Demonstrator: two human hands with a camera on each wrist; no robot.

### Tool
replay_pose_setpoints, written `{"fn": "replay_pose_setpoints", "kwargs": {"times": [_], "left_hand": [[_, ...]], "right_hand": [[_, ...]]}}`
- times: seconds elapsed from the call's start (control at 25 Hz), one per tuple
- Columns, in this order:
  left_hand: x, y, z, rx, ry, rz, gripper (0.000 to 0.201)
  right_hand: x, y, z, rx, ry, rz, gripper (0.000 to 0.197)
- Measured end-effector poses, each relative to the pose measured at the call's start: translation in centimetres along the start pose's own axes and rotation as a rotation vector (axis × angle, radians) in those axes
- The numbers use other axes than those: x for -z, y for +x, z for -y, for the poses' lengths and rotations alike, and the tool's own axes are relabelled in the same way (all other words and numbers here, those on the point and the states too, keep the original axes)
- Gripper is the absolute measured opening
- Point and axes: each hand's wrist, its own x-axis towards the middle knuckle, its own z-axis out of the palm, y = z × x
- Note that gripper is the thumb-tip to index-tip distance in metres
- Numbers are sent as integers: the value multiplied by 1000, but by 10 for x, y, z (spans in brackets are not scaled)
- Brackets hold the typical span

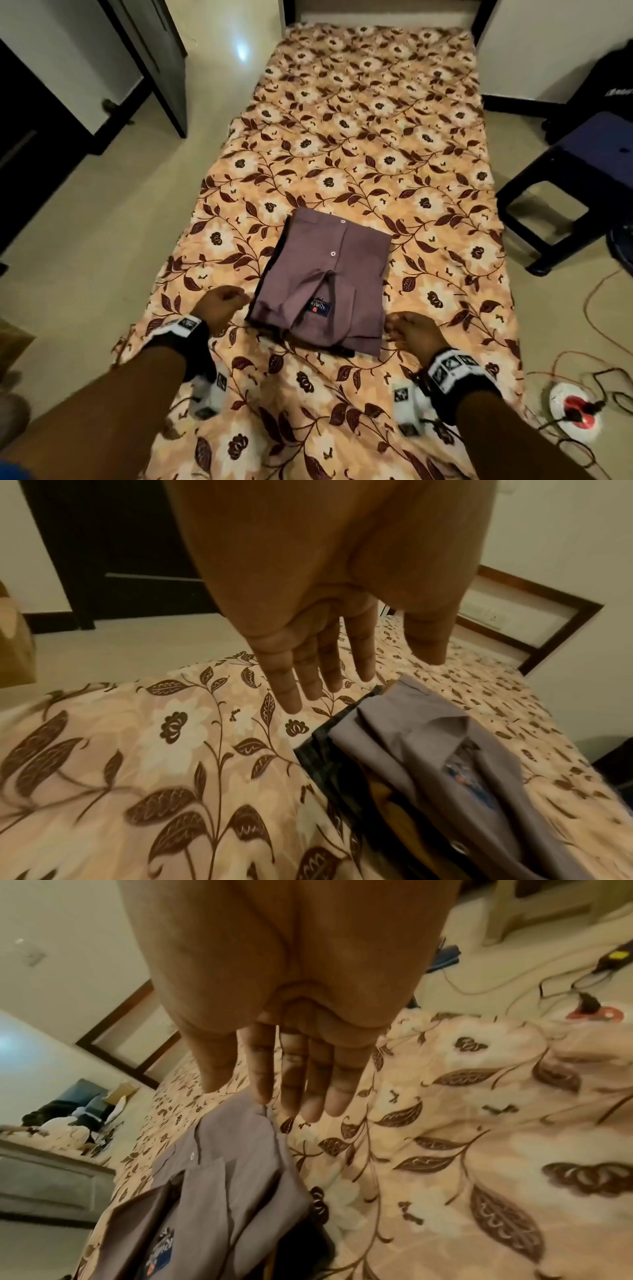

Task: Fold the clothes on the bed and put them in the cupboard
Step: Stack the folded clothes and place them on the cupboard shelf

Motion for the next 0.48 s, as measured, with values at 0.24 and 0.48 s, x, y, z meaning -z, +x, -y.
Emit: {"fn": "replay_pose_setpoints", "kwargs": {"times": [0.24,0.48], "left_hand": [[-38,110,8,187,-143,170,62],[-59,117,15,172,-367,240,83]], "right_hand": [[-47,102,-7,-59,138,1,59],[-73,119,-12,-83,268,109,92]]}}
